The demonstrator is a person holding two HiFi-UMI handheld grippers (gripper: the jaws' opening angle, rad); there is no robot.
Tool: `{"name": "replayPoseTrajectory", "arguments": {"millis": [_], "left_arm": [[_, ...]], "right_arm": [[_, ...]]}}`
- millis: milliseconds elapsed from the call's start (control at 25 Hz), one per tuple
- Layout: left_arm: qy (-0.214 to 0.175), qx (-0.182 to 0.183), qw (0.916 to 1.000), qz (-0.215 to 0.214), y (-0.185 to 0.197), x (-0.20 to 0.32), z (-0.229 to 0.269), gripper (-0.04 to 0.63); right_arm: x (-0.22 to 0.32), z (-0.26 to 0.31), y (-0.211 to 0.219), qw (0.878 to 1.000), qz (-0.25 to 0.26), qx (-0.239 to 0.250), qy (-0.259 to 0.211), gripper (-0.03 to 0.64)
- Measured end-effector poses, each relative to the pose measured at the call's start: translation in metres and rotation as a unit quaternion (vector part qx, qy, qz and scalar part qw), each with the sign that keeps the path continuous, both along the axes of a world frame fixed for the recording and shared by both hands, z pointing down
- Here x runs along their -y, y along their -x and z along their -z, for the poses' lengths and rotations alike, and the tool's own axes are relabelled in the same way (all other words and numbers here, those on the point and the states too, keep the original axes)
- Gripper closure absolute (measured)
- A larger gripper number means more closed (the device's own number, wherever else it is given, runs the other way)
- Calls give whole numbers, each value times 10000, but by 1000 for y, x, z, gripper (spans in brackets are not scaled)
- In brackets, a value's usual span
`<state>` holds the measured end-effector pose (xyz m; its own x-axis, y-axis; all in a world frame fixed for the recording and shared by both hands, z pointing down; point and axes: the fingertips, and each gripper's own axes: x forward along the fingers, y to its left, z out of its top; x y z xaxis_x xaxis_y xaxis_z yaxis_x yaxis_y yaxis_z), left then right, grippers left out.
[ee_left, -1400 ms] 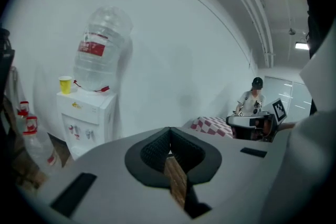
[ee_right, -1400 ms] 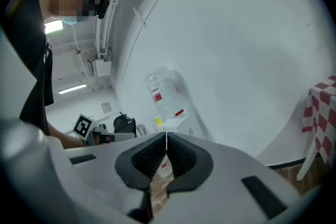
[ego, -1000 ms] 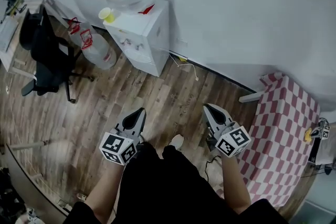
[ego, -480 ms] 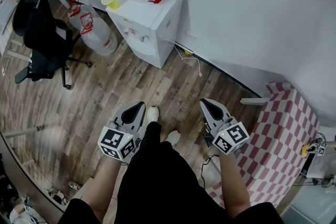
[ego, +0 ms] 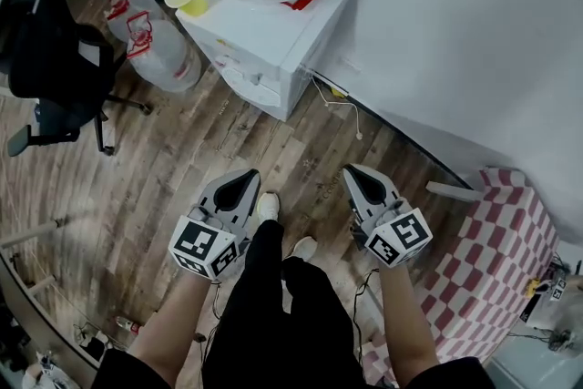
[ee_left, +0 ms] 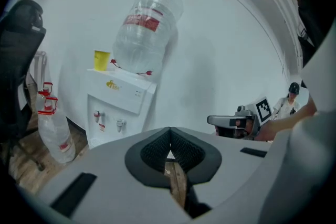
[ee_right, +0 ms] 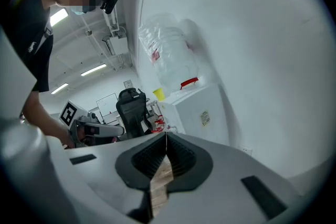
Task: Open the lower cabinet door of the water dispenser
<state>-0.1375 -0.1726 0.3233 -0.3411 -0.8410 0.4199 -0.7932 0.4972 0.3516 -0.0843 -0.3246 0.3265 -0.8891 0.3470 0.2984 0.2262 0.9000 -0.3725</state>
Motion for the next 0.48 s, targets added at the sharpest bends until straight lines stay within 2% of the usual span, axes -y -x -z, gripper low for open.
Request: {"name": "replayPoseTrajectory", "arguments": {"millis": [240, 480], "left_arm": [[74, 72, 9998, 147, 39, 0, -90, 581], [20, 131, 9990, 423, 55, -3, -191, 581]], "right_arm": [[-10, -101, 59, 9996, 238, -74, -146, 594], [-21, -202, 84, 9984, 539, -8, -170, 594]]}}
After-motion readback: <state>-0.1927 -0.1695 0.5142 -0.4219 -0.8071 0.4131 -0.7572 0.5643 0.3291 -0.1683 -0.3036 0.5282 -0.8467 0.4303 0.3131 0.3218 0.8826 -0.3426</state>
